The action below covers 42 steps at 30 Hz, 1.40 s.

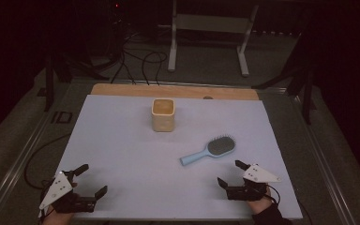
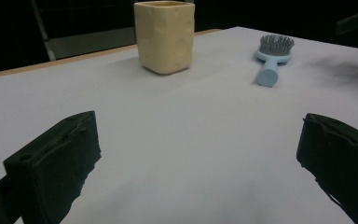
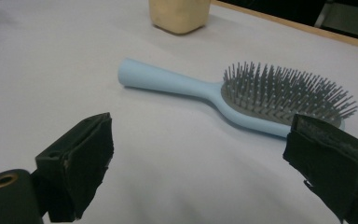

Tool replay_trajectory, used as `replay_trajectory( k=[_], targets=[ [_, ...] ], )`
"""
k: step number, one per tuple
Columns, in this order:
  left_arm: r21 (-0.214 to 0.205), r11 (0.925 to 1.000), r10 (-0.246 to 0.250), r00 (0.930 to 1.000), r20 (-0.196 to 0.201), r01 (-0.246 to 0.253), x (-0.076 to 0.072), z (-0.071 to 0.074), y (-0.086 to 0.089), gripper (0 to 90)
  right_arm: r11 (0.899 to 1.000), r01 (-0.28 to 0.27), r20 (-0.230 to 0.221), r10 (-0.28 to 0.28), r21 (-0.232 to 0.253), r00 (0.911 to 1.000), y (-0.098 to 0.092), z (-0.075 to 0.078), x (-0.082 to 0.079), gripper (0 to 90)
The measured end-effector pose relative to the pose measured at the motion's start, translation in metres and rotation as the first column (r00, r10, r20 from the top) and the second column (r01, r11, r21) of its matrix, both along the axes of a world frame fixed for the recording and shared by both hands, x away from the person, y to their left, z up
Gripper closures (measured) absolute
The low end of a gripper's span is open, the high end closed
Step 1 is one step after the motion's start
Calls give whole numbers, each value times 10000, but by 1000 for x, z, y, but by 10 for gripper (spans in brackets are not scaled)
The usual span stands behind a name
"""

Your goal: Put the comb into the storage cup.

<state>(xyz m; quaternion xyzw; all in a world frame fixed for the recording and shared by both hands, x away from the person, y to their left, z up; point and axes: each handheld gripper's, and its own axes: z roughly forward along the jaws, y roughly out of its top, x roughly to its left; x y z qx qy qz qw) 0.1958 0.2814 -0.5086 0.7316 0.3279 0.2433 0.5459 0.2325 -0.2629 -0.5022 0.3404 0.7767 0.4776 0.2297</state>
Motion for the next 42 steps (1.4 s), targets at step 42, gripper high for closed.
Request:
replay_trajectory(
  k=[42],
  targets=[
    [-153, 9999, -67, 10000, 32, 68, 0, 1, -1, 0, 9965, -533, 1379, 618, -645, 9885, 28, 104, 14, 78]
  ],
)
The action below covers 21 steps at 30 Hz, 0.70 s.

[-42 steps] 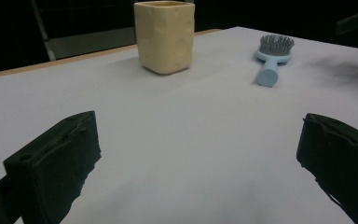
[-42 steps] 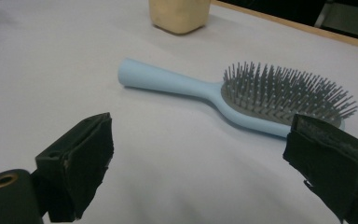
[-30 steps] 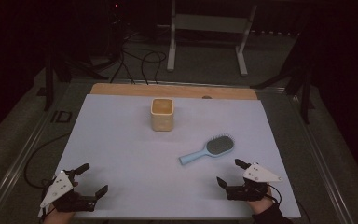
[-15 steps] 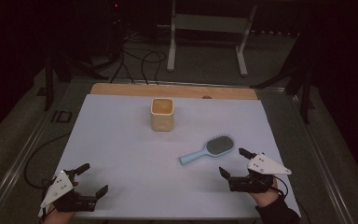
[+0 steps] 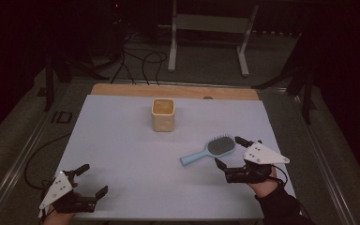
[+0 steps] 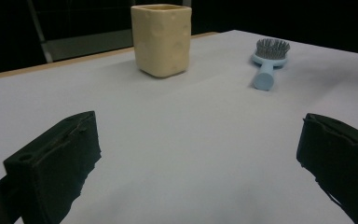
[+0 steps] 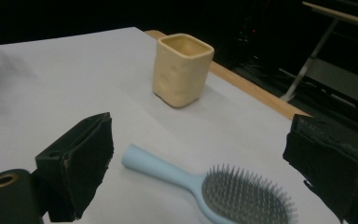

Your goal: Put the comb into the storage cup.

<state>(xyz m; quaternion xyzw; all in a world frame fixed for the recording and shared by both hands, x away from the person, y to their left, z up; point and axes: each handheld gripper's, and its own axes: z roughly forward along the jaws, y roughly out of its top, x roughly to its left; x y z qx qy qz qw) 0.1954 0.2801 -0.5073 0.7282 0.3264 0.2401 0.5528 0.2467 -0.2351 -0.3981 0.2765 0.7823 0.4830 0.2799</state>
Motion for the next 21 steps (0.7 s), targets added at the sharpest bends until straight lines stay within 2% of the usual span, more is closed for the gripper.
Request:
replay_trajectory(
  k=[2, 9, 13, 21],
  targets=[
    [-66, 10000, 49, 10000, 22, -49, 0, 1, 1, 0, 9998, -76, 130, 78, -178, 9999, 5, 2, 3, 78],
    [-123, 9999, 8, 10000, 27, -7, -1, 1, 0, 0, 9982, -591, 60, 591, -73, 9982, 24, 7, 13, 78],
    [-106, 9999, 1, 10000, 74, 0, -1, 1, 0, 0, 9964, -799, 16, 800, -277, 9968, 37, 4, 19, 79],
    [-18, 10000, -59, 10000, 68, 59, -1, 1, 0, 0, 9932, -1153, -183, 1149, -181, 9932, 58, -2, 33, 80]
  ],
)
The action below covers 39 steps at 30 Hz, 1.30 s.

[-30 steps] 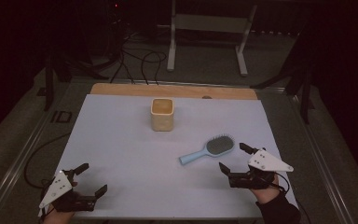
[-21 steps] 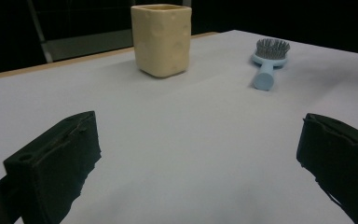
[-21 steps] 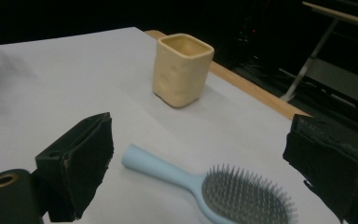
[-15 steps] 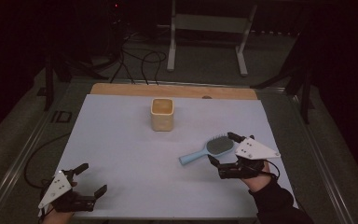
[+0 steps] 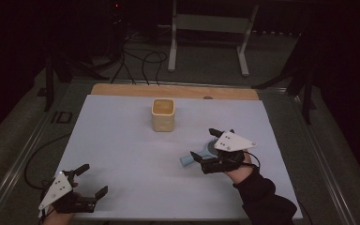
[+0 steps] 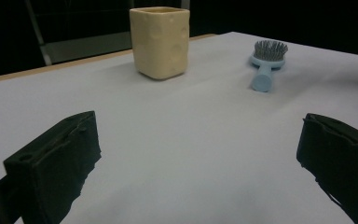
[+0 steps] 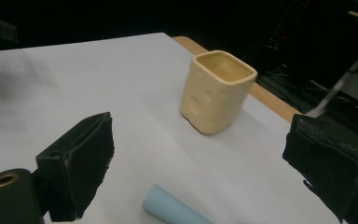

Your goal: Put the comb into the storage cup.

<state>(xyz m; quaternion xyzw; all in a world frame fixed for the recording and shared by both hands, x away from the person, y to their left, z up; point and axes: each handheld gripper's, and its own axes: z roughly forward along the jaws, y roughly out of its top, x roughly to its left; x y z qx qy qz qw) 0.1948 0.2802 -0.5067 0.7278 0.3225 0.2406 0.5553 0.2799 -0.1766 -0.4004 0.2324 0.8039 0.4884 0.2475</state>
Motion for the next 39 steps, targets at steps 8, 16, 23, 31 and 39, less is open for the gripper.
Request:
replay_trajectory(
  k=[8, 16, 23, 31, 39],
  targets=[
    [-66, 10000, 23, 10000, 57, -23, 0, 0, 0, 0, 9996, -285, -399, 281, -88, 9988, 16, -11, 12, 80],
    [-56, 10000, 33, 10000, 38, -33, 0, 0, 0, 0, 9994, -332, -841, 334, 36, 9959, 26, -26, 26, 90],
    [-56, 10000, 4, 10000, 50, -4, 0, 0, 0, 0, 9992, -403, -1163, 408, 74, 9924, 32, -38, 36, 135],
    [-52, 10000, 4, 10000, 55, -4, 0, 1, 0, 0, 9984, -498, -1690, 447, -260, 9846, 40, -57, 49, 246],
    [-33, 10000, 4, 10000, 38, -4, 0, 0, 0, 0, 9970, -300, -1800, 168, -708, 9835, 46, -70, 56, 487]
  ],
)
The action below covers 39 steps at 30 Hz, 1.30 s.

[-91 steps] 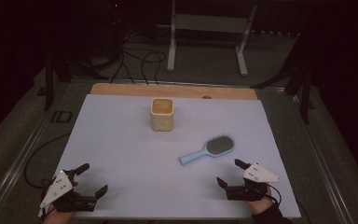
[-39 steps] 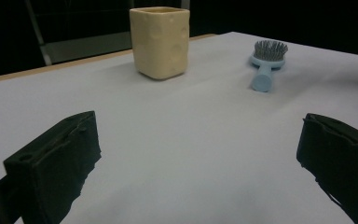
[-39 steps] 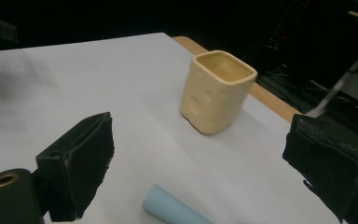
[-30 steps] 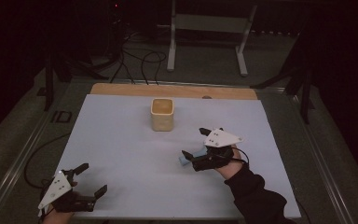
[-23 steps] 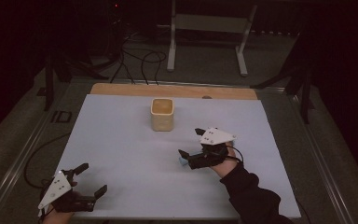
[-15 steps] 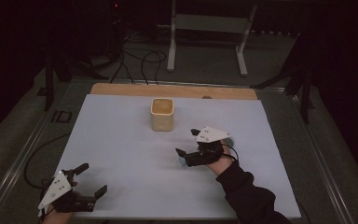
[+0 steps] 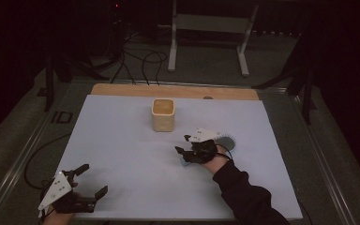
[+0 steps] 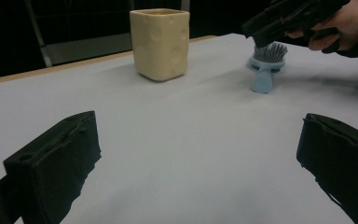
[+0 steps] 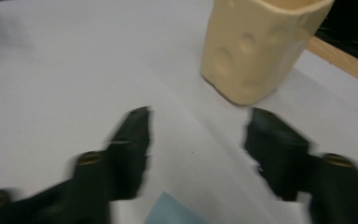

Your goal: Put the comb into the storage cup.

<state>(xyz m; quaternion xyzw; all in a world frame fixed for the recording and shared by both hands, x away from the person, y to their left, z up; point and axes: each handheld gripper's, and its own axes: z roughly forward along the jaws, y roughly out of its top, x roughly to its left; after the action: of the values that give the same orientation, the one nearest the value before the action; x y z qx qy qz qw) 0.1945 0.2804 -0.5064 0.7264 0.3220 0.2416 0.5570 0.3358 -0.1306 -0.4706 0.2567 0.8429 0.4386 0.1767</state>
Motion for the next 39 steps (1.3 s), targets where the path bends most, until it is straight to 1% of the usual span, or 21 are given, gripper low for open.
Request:
replay_trajectory(
  k=[2, 3, 4, 5, 8, 9, 10, 12, 17, 18, 19, 22, 23, 24, 30, 31, 33, 36, 38, 39],
  targets=[
    [-21, 10000, 8, 10000, -5, -8, 0, 0, 0, 0, 9996, 32, -21, -33, -297, 10000, 3, -3, 1, 623],
    [-15, 10000, 22, 10000, 3, -22, 0, 0, 0, 0, 9979, 13, 38, -10, -640, 10000, 6, -6, 0, 710],
    [-2, 10000, 16, 10000, 10, -16, 0, 0, 0, 0, 9970, -31, 91, 38, -777, 10000, 7, -7, 0, 756],
    [-2, 10000, 16, 10000, 10, -16, 0, 0, 0, 0, 9970, -12, 60, 17, -773, 10000, 8, -8, -1, 794],
    [-7, 10000, -13, 10000, 10, 13, 0, 0, 0, 0, 9954, -67, 34, 70, -953, 10000, 9, -10, 0, 873],
    [-7, 10000, -13, 10000, 10, 13, 0, 0, 0, 0, 9955, -81, -63, 75, -942, 10000, 10, -10, 1, 883],
    [4, 10000, -13, 10000, 5, 13, 0, 0, 0, 0, 9951, -28, -52, 23, -991, 10000, 10, -11, 1, 900],
    [-28, 10000, -29, 10000, 0, 29, 0, 0, 0, 0, 9944, -138, -150, 123, -1046, 9998, 11, -13, 2, 900],
    [38, 10000, -63, 10000, -42, 63, 1, -1, -1, 0, 9911, -194, -435, 138, -1318, 9990, 14, -21, 5, 900],
    [41, 10000, -75, 10000, -44, 75, 1, 0, -1, 0, 9911, -194, -435, 138, -1318, 9990, 14, -21, 5, 900],
    [17, 10000, -83, 10000, -51, 83, 1, 0, -1, 0, 9899, -171, -467, 106, -1408, 9989, 15, -24, 5, 900],
    [27, 10000, -76, 9999, -67, 76, 1, -1, -1, 0, 9903, -139, -659, 49, -1380, 9978, 16, -26, 6, 900],
    [27, 10000, -76, 9999, -67, 76, 1, -1, -1, 0, 9903, -139, -659, 49, -1380, 9978, 16, -26, 6, 900],
    [20, 10000, -81, 9999, -64, 82, 1, -1, -1, 0, 9887, -181, -757, 68, -1489, 9971, 16, -28, 6, 900],
    [40, 9999, -131, 9999, -56, 131, 0, 0, -2, 0, 9860, -178, -979, 15, -1660, 9952, 16, -31, 5, 900],
    [55, 9998, -193, 9998, -9, 193, 0, 1, -4, 0, 9837, -167, -1081, -29, -1792, 9941, 15, -34, 4, 900],
    [96, 9998, -193, 9998, -65, 194, 0, 0, -4, 0, 9842, -133, -1144, -71, -1766, 9934, 15, -37, 5, 900],
    [118, 9998, -181, 9998, -99, 183, 0, -1, -4, 0, 9842, -90, -1206, -126, -1770, 9926, 15, -38, 6, 900],
    [54, 9998, -176, 9997, -153, 177, 1, -1, -3, 0, 9843, -86, -1203, -128, -1761, 9927, 14, -38, 5, 900],
    [113, 9997, -193, 9997, -171, 195, 1, -1, -3, 0, 9842, -82, -1245, -141, -1770, 9921, 14, -37, 4, 900]
  ],
)
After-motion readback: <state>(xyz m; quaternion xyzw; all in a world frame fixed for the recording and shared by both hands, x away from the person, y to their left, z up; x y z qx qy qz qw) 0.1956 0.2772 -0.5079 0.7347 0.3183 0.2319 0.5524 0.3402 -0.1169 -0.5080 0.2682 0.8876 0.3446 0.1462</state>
